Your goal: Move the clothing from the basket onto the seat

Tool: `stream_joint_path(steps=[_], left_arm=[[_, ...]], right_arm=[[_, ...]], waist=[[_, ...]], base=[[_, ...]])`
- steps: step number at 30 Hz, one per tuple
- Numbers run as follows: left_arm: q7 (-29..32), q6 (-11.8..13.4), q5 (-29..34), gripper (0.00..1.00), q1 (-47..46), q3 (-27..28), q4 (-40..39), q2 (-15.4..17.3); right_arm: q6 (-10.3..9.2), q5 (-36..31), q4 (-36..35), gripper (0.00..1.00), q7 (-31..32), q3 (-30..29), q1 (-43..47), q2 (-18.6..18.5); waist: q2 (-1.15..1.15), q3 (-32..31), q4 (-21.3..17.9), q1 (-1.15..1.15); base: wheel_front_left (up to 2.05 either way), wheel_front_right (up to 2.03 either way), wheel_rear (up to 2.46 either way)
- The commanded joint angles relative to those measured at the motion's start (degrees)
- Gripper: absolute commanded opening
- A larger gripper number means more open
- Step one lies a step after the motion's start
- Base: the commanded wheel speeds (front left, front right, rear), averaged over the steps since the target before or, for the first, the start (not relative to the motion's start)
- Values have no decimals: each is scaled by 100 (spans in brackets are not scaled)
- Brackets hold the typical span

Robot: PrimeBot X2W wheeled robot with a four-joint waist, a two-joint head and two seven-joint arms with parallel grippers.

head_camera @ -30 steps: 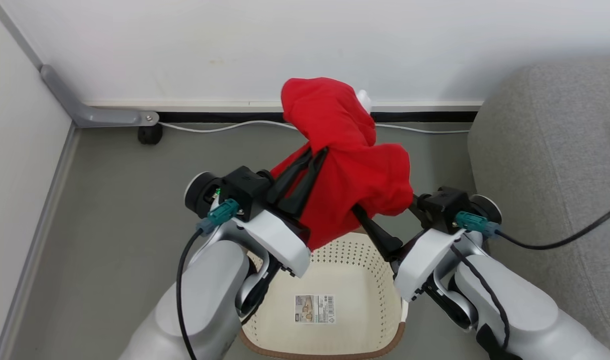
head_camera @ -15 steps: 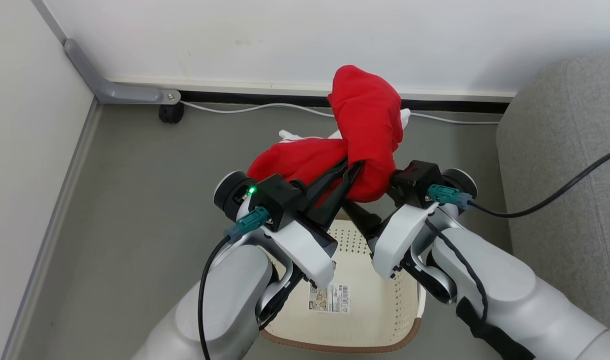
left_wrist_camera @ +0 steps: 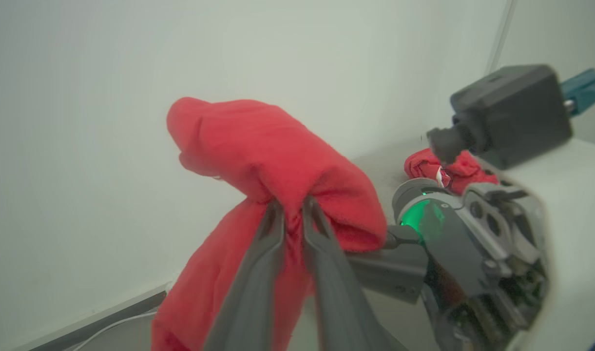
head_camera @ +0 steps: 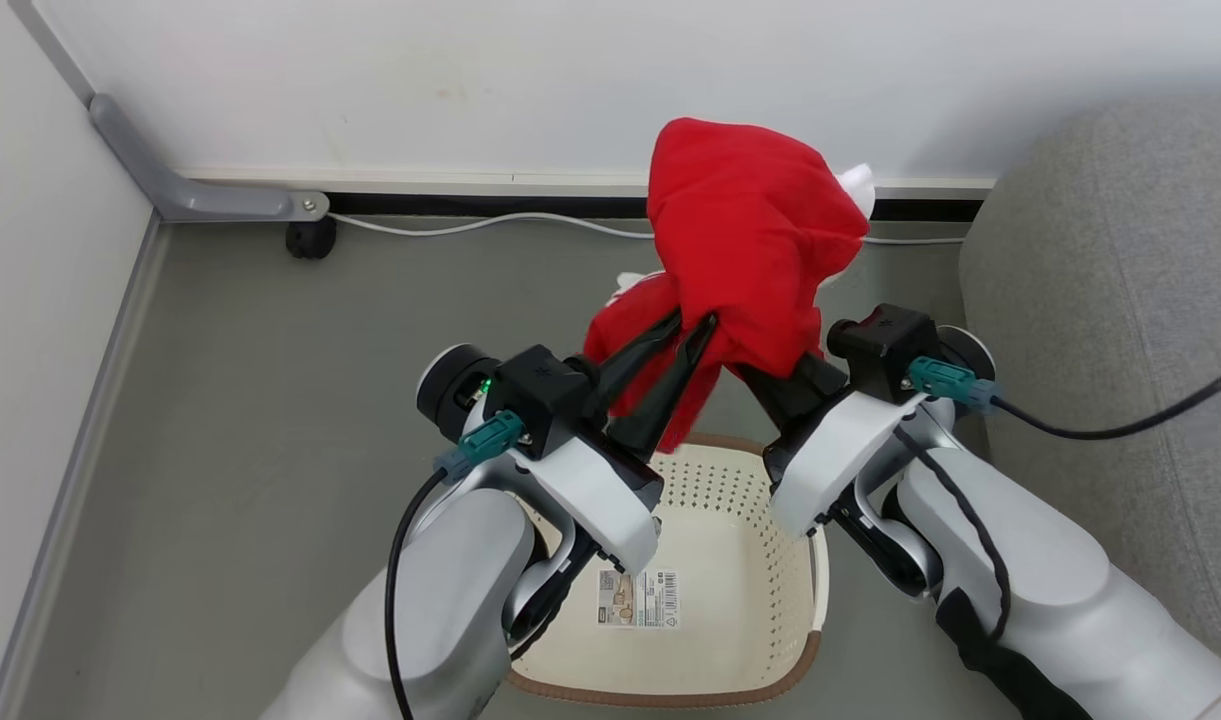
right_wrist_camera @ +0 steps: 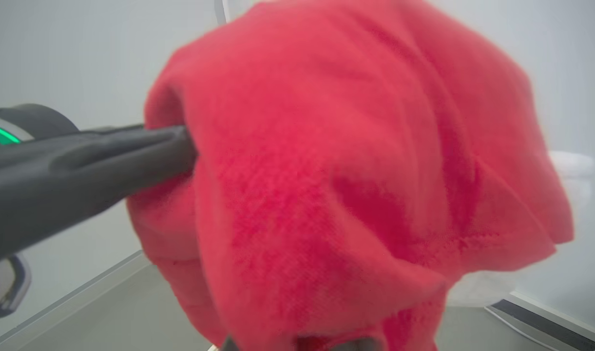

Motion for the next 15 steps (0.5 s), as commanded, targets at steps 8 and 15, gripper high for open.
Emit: stream_joint_path(steps=[8,15], left_arm=[[-34,-19,185,100,44,276,96,147],[-34,-72,285,100,168,387,114,203]], right_arm=[[17,-456,-580,0,-35,-787,435,0],[17,-905,-979,0,-35,-1544,622,-94]], waist=[[0,-83,-209,0],[0,-143,-490,0]], base=[[0,0,0],[0,0,0]])
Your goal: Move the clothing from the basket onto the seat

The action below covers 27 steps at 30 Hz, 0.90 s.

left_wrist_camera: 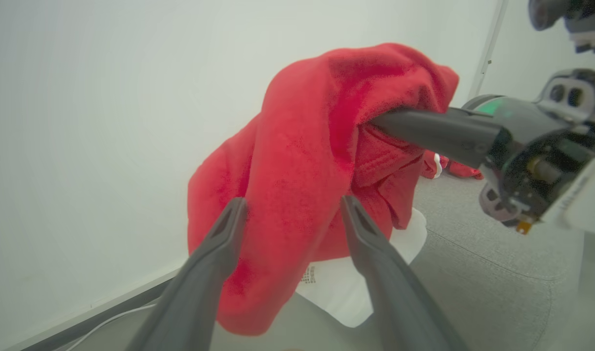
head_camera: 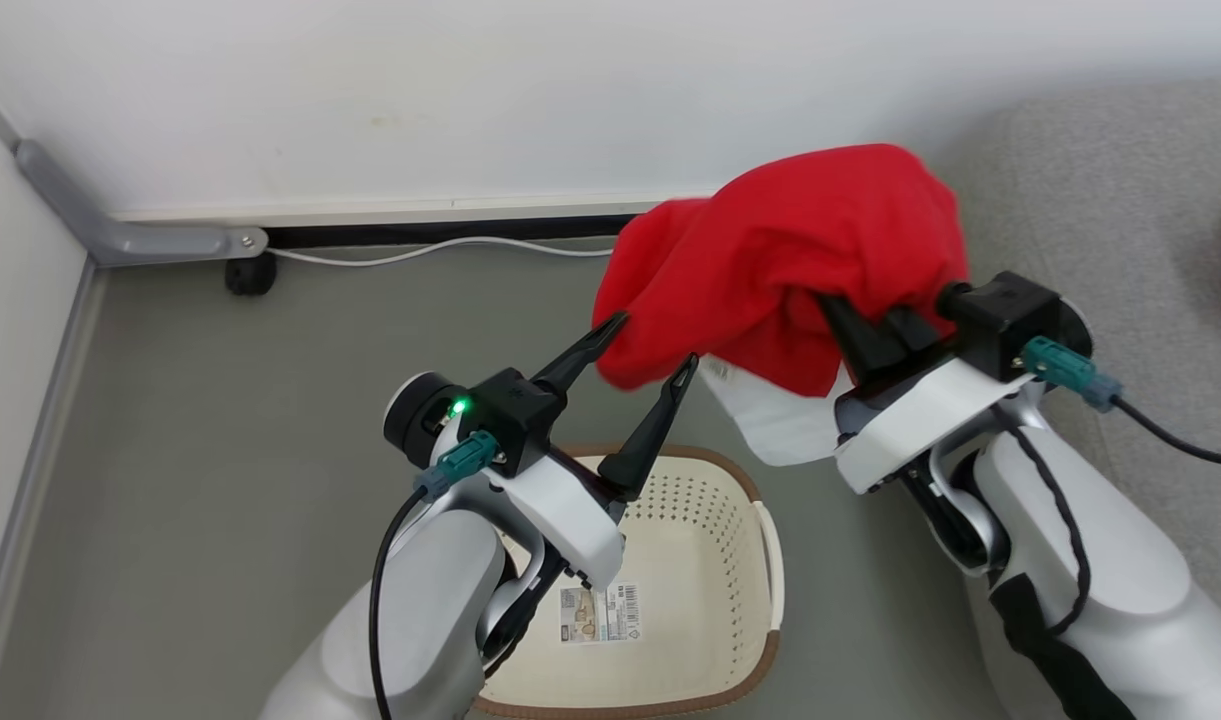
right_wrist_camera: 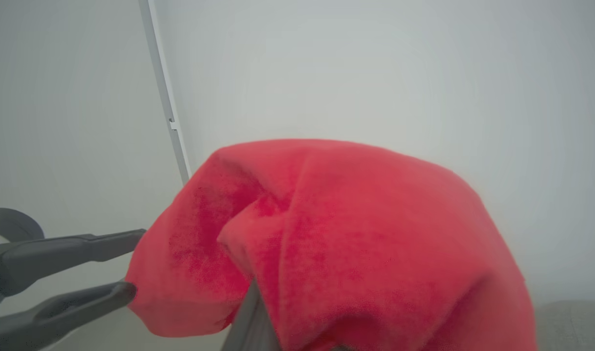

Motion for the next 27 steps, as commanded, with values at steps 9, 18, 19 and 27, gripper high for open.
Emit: stream_joint_path(steps=[9,18,19,27], left_arm=[[-34,-92,115,100,183,357,-73,149],[-34,-125,165,100,464,521,-120,140],[-34,-128,166,100,496,532,-127,136],[-34,-138,206,100,675,544,-155,90]], right_arm=[[17,-427,-487,0,-35,-713,173,-74],[17,-555,-632,0,-35,-1025,402,-203],[17,-562,-644,0,-35,-1038,428,-212],[17,-547,-726,0,-35,-1101,631,-284]], waist=[[0,-188,-625,0],[0,-437,-1437,0],[0,-458,-1538,0],[0,-564,-2274,0]], base=[[0,0,0],[0,0,0],[0,0,0],[0,0,0]])
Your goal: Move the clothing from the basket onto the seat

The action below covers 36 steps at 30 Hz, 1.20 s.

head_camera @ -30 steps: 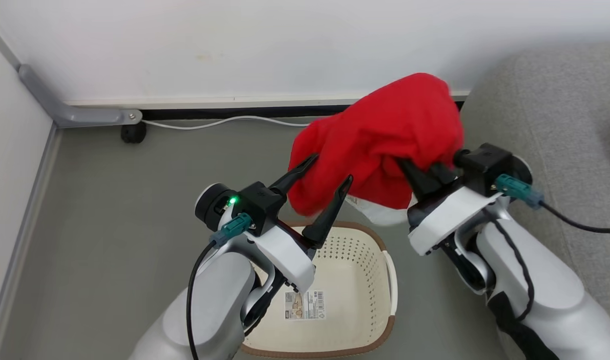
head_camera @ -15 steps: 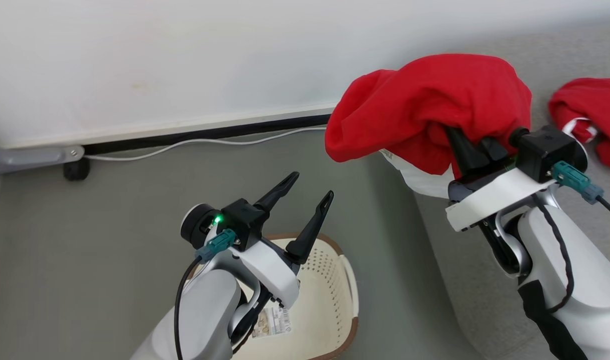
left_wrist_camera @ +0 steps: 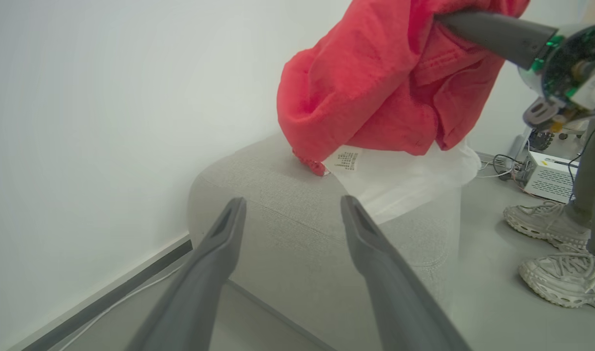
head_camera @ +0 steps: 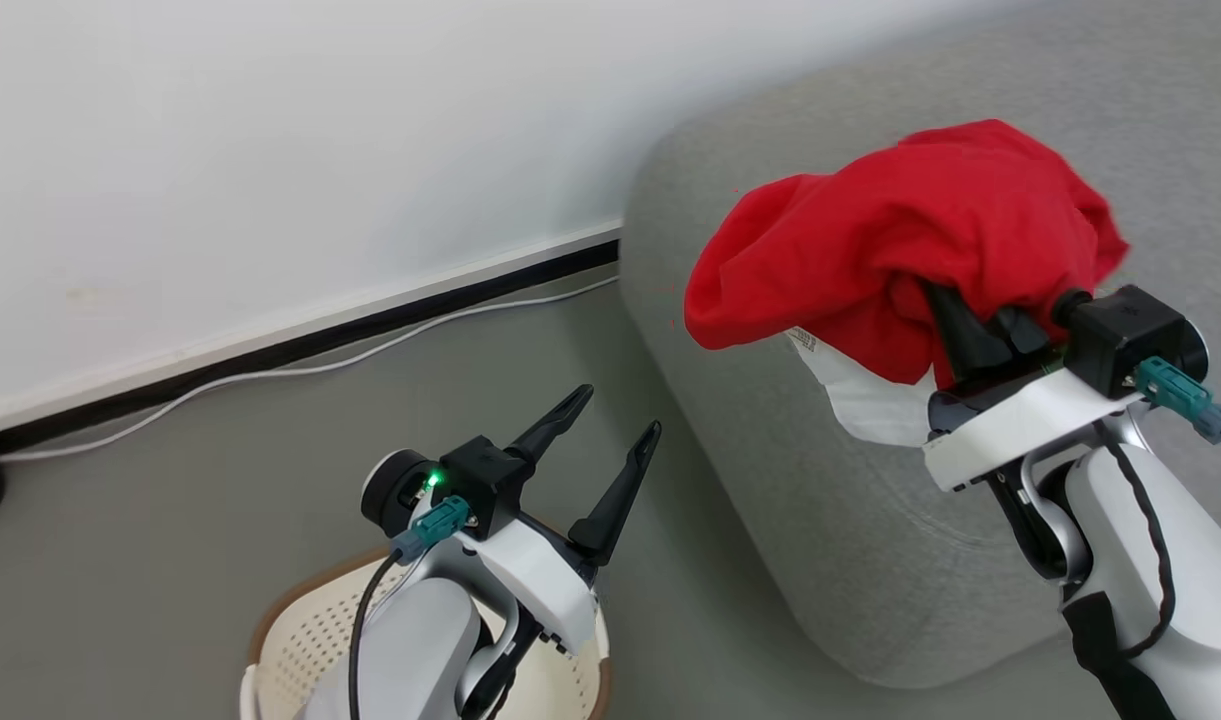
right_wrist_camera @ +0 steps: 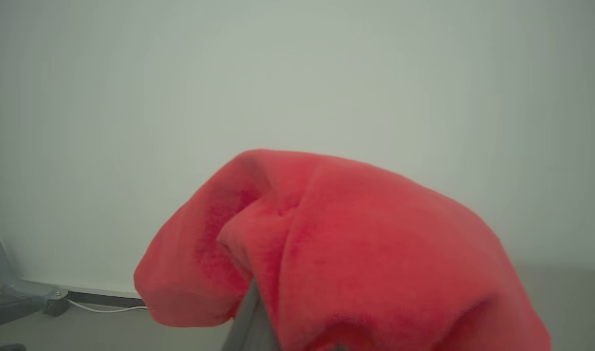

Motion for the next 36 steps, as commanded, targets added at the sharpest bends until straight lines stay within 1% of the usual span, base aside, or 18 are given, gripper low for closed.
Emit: stream_joint_path(steps=[1,7,8,10,15,20,24,29,36], left_arm=[[-34,-37,64,100,-49,178,-155,27],[-34,-39,98,100,61,166,-205,10],[-34,-39,98,100,61,166,-205,10],[-34,-39,109,100,67,151,-227,8],[-34,-40,59,100,-85,-89,-240,1],[-34,-40,-34,100,-230,-264,-255,23],[-34,-40,-46,100,-287,-344,-297,109],[-34,-40,-49,100,-281,-326,-378,263],[-34,-40,-43,100,-427,-506,-469,513]], right_arm=[[17,6,-194,0,-35,-10,68,-27],[17,-22,-324,0,-35,-193,251,-73],[17,-22,-324,0,-35,-193,251,-73],[17,-40,-393,0,-35,-279,304,-106],[17,-151,-696,0,-35,-797,554,-180],[17,-271,-938,0,-35,-1331,784,-231],[17,-361,-950,0,-35,-1647,740,-288],[17,-259,-691,0,-35,-1989,318,-272],[17,-594,-146,0,-35,-2494,-482,-335]], waist=[[0,-79,-299,0],[0,-77,-796,0],[0,-77,-796,0],[0,-22,-925,0],[0,150,-1024,0],[0,323,-1059,0],[0,510,-1060,0],[0,803,-1038,0],[0,1427,-660,0]], base=[[0,0,0],[0,0,0],[0,0,0],[0,0,0],[0,0,0],[0,0,0],[0,0,0],[0,0,0],[0,0,0]])
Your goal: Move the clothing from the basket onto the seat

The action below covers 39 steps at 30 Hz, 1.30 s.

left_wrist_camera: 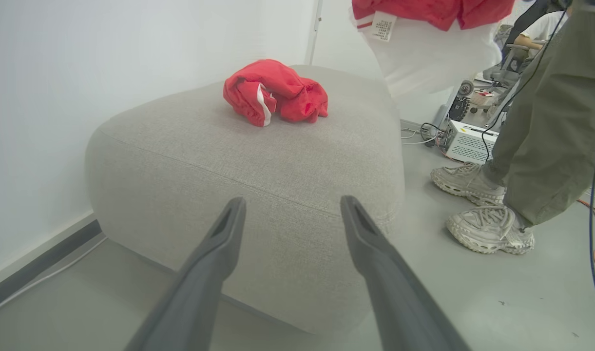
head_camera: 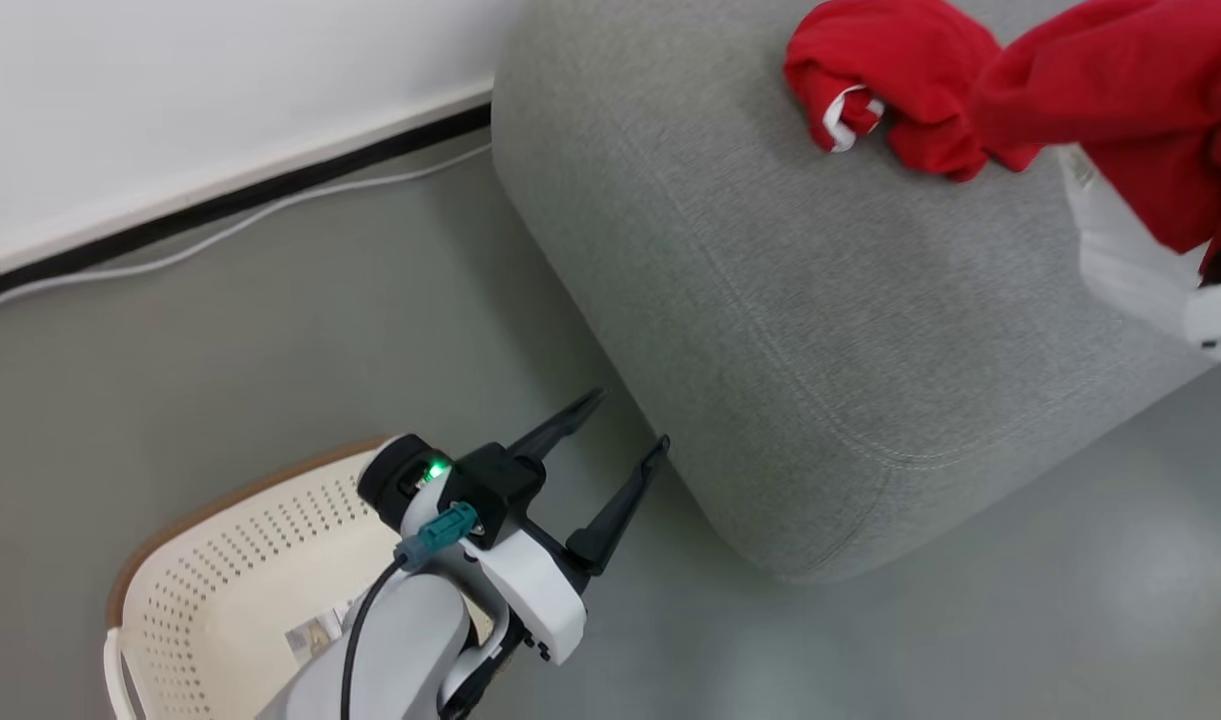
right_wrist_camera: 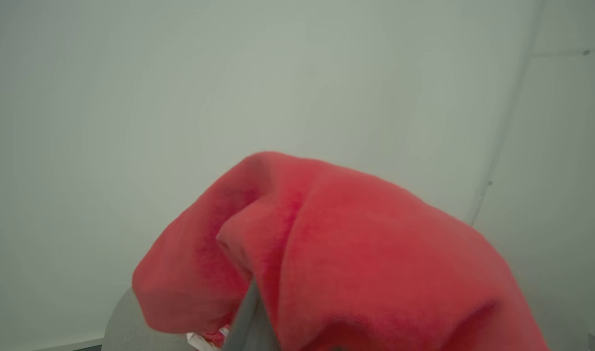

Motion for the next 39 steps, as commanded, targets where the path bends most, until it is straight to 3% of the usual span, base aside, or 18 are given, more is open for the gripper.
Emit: stream_joint_path(steps=[1,17,26,31,39], left_arm=[[-34,-40,-26,100,-295,118,-182,93],[46,-40,-139,100,-855,-226,-484,573],[40,-40,-173,100,-1077,-334,-539,639],[28,-41,-192,100,-1143,-466,-476,655],[-4,-41,-242,100,-1215,-439,-378,706]], right_arm=[[17,-117,-10,0,-34,-68,-324,-127],[17,-819,1300,0,-34,-1239,-2454,-415],[17,-1635,2317,0,-12,-2425,-3571,-708],[17,-1877,2747,0,30,-3258,-3847,-642],[17,-2170,3302,0,18,-3616,-3684,-266]], waist=[[0,332,220,0],[0,1632,903,0],[0,2116,1334,0],[0,2300,1583,0],[0,2501,1745,0]], base=[[0,0,0],[0,0,0],[0,0,0],[0,0,0],[0,0,0]])
